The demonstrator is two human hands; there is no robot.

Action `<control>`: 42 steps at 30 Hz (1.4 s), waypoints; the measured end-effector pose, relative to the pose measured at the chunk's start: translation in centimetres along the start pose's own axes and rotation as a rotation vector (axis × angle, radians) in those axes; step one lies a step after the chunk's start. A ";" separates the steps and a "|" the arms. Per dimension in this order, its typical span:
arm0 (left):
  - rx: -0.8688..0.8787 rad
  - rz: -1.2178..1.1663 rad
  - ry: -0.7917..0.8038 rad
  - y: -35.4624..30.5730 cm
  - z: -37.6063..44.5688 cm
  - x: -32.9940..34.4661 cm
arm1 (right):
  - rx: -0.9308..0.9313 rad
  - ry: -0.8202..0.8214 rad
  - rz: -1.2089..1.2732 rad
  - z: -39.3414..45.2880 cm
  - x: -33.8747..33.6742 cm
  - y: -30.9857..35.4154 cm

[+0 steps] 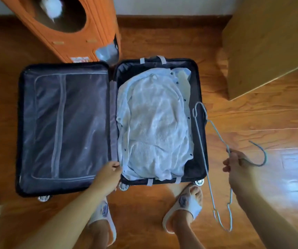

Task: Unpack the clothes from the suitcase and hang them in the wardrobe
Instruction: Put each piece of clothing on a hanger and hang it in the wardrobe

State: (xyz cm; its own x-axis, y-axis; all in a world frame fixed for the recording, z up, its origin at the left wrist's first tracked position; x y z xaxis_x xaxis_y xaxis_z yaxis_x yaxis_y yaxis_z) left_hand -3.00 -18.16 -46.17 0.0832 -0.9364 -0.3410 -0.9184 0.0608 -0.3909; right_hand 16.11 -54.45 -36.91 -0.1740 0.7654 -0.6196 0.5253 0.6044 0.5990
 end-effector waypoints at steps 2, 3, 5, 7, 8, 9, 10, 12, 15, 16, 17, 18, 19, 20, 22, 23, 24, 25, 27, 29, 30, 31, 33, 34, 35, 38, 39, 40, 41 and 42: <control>0.094 0.247 -0.122 -2.0 7.1 0.7 | -0.027 0.007 0.078 4.6 2.5 -0.5; 0.145 0.321 -0.185 -3.3 10.3 0.5 | -0.044 0.012 0.102 6.6 3.6 -0.6; 0.264 0.387 -0.335 -7.0 15.6 -0.2 | -0.067 0.017 0.151 10.1 5.7 -1.0; 0.322 0.451 -0.439 -10.4 20.3 -0.9 | -0.093 0.021 0.177 13.1 7.7 -1.4; 0.310 0.490 -0.467 -11.8 22.4 -1.2 | -0.105 0.024 0.178 14.3 8.6 -1.7; 0.285 0.541 -0.492 -12.8 24.4 -1.4 | -0.109 0.031 0.179 15.3 9.5 -2.1; 0.239 0.605 -0.503 -13.5 26.1 -1.6 | -0.114 0.041 0.186 16.0 10.4 -2.4; 0.150 0.683 -0.494 -14.0 28.6 -1.5 | -0.122 0.041 0.184 16.4 11.6 -3.1; 0.076 0.598 -0.481 -13.2 29.4 -1.4 | -0.104 0.003 0.180 15.4 12.0 -4.2; 0.081 0.561 -0.511 -12.9 28.7 -1.7 | -0.100 -0.011 0.162 14.6 11.7 -4.4; 0.102 0.561 -0.549 -12.8 27.5 -2.1 | -0.079 -0.025 0.146 13.7 11.3 -4.8; 0.141 0.604 -0.579 -12.8 25.9 -2.4 | -0.056 -0.029 0.135 12.7 10.7 -5.1; 0.190 0.674 -0.604 -12.8 24.0 -2.6 | -0.026 -0.038 0.119 11.6 9.9 -5.3; 0.241 0.749 -0.614 -12.8 22.0 -3.0 | 0.001 -0.044 0.105 10.3 9.0 -5.1; 0.302 0.899 -0.607 -13.3 17.5 -4.1 | 0.058 -0.048 0.110 7.9 7.0 -4.4; 0.314 0.933 -0.592 -13.8 15.2 -5.0 | 0.088 -0.049 0.094 6.6 5.8 -4.1; 0.320 0.917 -0.576 -14.2 12.8 -6.1 | 0.096 -0.058 0.077 5.2 4.6 -3.7; 0.335 0.846 -0.555 -14.9 10.1 -7.2 | 0.100 -0.069 0.065 3.5 3.2 -2.7; 0.388 0.560 -0.454 -16.8 4.1 -9.1 | 0.081 -0.102 0.044 0.7 0.4 -0.6; 0.443 0.215 -0.323 -19.5 -3.6 -10.4 | 0.055 -0.072 0.041 -2.7 -2.6 2.5; 0.453 0.074 -0.257 -21.1 -7.9 -11.0 | 0.060 -0.061 0.033 -4.3 -4.2 4.1; 0.466 -0.028 -0.200 -22.7 -12.2 -11.4 | 0.063 -0.041 0.016 -5.8 -5.8 6.0; 0.472 -0.175 -0.146 -25.7 -20.2 -12.9 | 0.026 0.008 0.001 -8.4 -9.2 9.6; 0.453 -0.276 -0.140 -27.1 -23.8 -14.0 | 0.011 0.021 0.006 -9.5 -10.9 11.3; 0.432 -0.394 -0.129 -28.6 -26.8 -15.1 | -0.002 0.025 0.008 -10.4 -12.6 12.8; 0.509 -0.536 -0.167 -33.6 -35.7 -18.6 | -0.105 0.058 0.013 -11.3 -16.8 16.9; 0.557 -0.557 -0.187 -35.0 -38.7 -19.5 | -0.172 0.095 0.015 -11.5 -18.0 18.9; 0.610 -0.571 -0.204 -36.3 -41.9 -20.3 | -0.252 0.133 0.013 -11.6 -19.1 20.9; 0.673 -0.559 -0.235 -37.8 -45.1 -21.2 | -0.321 0.162 0.026 -11.7 -20.4 23.1; 0.735 -0.486 -0.298 -39.1 -48.2 -22.2 | -0.383 0.185 0.049 -12.2 -21.8 25.1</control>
State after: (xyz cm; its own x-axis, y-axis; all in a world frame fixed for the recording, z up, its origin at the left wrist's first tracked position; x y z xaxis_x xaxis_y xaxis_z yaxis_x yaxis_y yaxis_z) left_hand 12.42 -16.39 17.94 0.5841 -0.7951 -0.1634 -0.2891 -0.0157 -0.9572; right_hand 22.92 -53.28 -2.22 -0.3215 0.8009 -0.5052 0.1955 0.5781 0.7922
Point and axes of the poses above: each hand's wrist, its own z-axis towards the middle knuckle, its own x-axis out of the palm, y = z × x, the point moved 8 cm from there along z, towards the middle knuckle, and after that the axes turned 2 degrees about -z, right-handed, at the moved point
